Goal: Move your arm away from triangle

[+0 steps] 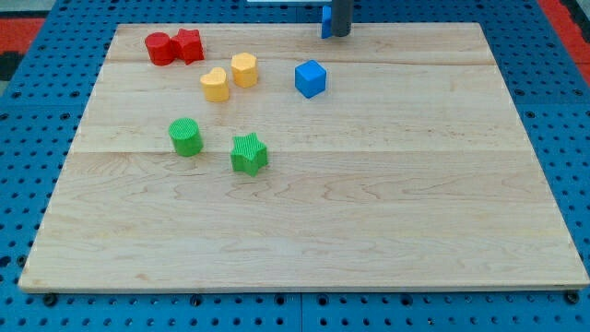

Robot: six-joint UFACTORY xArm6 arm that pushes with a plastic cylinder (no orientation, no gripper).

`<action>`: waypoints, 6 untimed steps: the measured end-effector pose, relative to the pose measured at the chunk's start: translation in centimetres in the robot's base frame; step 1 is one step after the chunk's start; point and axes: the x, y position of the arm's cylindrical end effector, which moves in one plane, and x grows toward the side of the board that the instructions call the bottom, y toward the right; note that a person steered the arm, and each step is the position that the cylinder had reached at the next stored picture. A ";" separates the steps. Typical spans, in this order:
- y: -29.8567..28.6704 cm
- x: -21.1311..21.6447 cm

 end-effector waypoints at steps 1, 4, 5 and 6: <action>0.9 -0.6; 3.9 2.6; -2.0 7.9; -0.4 9.1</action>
